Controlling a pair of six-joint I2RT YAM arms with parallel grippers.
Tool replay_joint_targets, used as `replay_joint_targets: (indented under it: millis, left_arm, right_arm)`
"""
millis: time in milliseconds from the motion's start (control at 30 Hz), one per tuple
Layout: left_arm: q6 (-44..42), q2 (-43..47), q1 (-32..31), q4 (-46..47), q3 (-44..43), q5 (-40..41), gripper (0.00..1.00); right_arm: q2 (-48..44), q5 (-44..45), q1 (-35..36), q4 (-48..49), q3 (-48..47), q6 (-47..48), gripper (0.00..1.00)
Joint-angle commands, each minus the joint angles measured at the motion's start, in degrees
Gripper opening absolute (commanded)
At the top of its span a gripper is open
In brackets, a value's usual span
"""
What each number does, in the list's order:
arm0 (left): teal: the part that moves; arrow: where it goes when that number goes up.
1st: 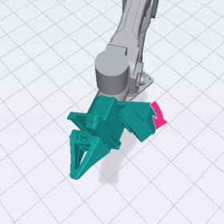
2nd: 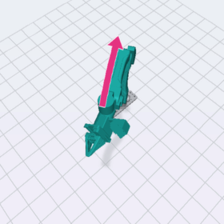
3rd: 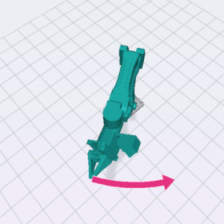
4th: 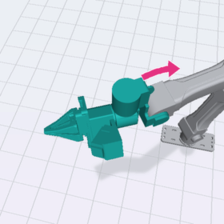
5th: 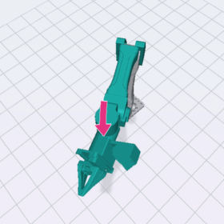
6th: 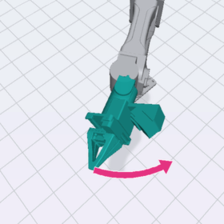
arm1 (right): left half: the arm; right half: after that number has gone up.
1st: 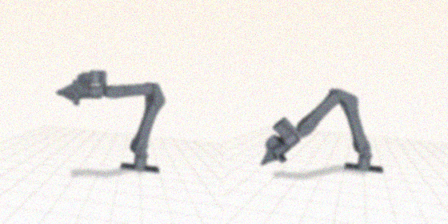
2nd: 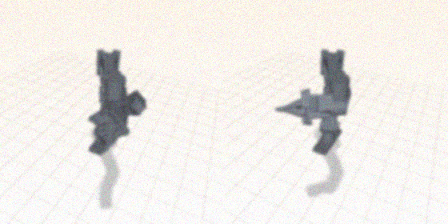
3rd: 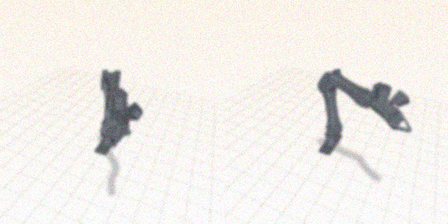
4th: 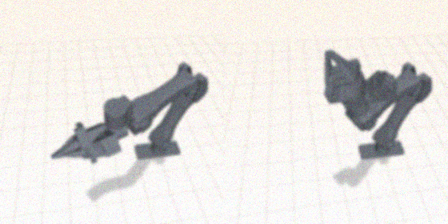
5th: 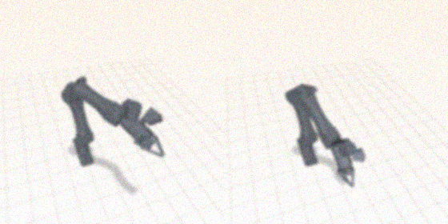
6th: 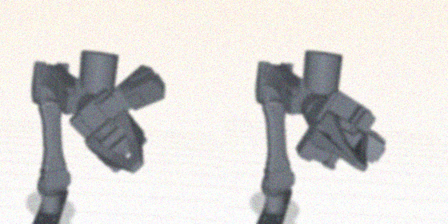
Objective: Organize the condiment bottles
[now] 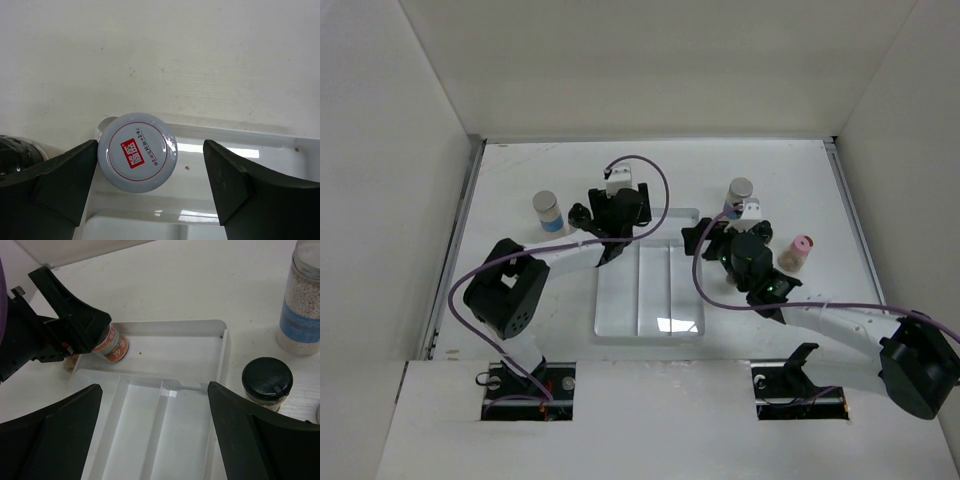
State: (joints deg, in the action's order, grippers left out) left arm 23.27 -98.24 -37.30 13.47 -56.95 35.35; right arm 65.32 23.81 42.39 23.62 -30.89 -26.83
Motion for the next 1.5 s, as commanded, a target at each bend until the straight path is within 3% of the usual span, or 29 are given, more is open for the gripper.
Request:
replay_joint_targets:
  millis: [0, 100, 167, 233, 333, 400, 467, 600, 700, 833, 1000, 1267, 1400, 1467]
  left_arm:
    - [0.1, 3.7, -1.1, 7.3, 1.7, 2.3, 0.89]
    - [0.1, 7.1, -2.4, 10.2, 3.8, 3.5, 0.97]
    - [-0.2, 10.1, -3.5, 12.6, 5.5, 3.9, 0.99]
    - [-0.4, 13.0, -4.5, 14.5, 7.1, 4.0, 1.0]
    - [-0.4, 17.0, -6.4, 15.7, 9.4, 4.0, 1.0]
    - [-0.4, 19.6, -7.7, 15.5, 11.1, 4.1, 0.99]
    - [0.1, 22.4, -9.1, 15.9, 14.0, 3.8, 0.93]
    - [1.0, 26.2, -13.3, 19.9, 20.5, 2.4, 0.64]
    - [1.6, 27.7, -14.4, 23.7, 24.8, -1.0, 0.49]
    - [3.4, 27.7, -15.7, 31.2, 29.3, -5.8, 0.48]
    - [3.6, 25.5, -16.4, 39.9, 33.3, -7.1, 0.53]
    - [4.6, 24.6, -15.8, 44.4, 36.3, -6.7, 0.6]
    - [4.9, 24.3, -15.4, 45.5, 37.2, -6.8, 0.6]
    - [4.9, 24.5, -15.2, 45.5, 37.4, -6.7, 0.6]
  right_arm:
    - [-2.0, 1.2, -0.8, 2.3, 0.0, -0.1, 0.94]
    - [-4.1, 1.8, -1.7, 0.9, -0.2, 0.1, 0.94]
    - [-6.7, 2.7, -2.4, -0.4, -0.9, 0.1, 0.88]
    - [-9.3, 3.3, -3.3, -3.2, -2.2, 0.5, 0.73]
    - [-11.1, 5.0, -5.1, -8.5, -4.3, 0.2, 0.42]
    - [-11.0, 7.5, -6.7, -13.2, -6.0, 0.5, 0.37]
    - [-10.4, 10.4, -9.2, -18.1, -7.3, 0.6, 0.4]
    - [-8.8, 12.2, -15.5, -22.9, -8.4, 1.3, 0.77]
    - [-7.5, 11.8, -20.0, -25.3, -9.4, 2.1, 0.89]
    - [-4.1, 8.9, -23.4, -28.4, -11.3, 2.4, 0.92]
    - [-0.1, 4.1, -24.1, -31.2, -14.0, 2.7, 0.94]
    - [5.0, 2.5, -24.7, -31.7, -14.0, 0.8, 0.94]
    - [7.7, 2.8, -25.4, -29.3, -13.2, 0.1, 0.92]
    - [9.0, 3.1, -25.5, -28.9, -13.5, -0.1, 0.85]
